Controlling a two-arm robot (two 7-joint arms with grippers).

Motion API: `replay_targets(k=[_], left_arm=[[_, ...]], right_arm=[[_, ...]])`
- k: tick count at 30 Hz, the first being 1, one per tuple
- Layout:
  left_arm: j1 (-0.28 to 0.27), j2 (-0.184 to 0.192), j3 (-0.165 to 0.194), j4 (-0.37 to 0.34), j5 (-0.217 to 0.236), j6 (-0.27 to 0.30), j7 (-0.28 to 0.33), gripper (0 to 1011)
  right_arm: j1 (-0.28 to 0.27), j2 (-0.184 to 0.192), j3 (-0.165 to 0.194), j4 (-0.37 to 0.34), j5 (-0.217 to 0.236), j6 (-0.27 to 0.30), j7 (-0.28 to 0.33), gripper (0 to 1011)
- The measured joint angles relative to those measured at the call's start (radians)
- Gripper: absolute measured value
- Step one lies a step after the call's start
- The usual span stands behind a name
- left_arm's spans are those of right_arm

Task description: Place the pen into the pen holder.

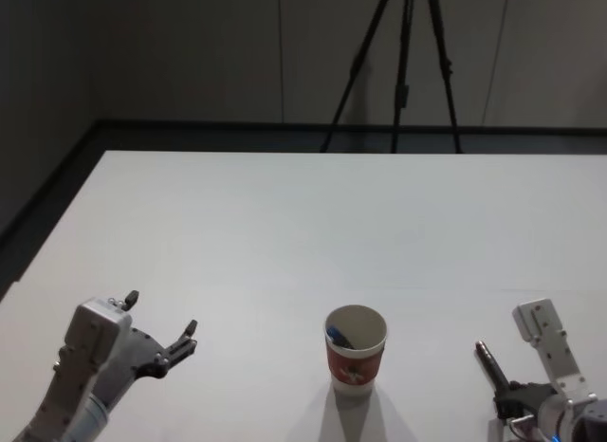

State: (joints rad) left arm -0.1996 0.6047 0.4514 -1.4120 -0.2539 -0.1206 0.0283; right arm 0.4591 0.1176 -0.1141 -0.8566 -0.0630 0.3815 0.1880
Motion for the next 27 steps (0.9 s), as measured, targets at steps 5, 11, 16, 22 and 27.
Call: replay_targets(k=[5,11,16,22,27], left_arm=[[0.000,0.000,0.000,0.000,0.000,0.000,0.000,1002],[0.000,0.000,0.000,0.000,0.000,0.000,0.000,1002],[0.000,0.000,0.000,0.000,0.000,0.000,0.000,1001],[0.000,0.000,0.000,0.000,0.000,0.000,0.000,1002],[0.000,0.000,0.000,0.000,0.000,0.000,0.000,1002]], right_arm=[[0.000,0.000,0.000,0.000,0.000,0.000,0.000,174],[0.000,0.000,0.000,0.000,0.000,0.000,0.000,174],[0.000,0.000,0.000,0.000,0.000,-0.001,0.000,174],[-0.012,0.005,0.004,-0.019,0.006,-0.011,0.010,174],[-0.028,0.012,0.004,-0.045,0.009,-0.023,0.014,174]])
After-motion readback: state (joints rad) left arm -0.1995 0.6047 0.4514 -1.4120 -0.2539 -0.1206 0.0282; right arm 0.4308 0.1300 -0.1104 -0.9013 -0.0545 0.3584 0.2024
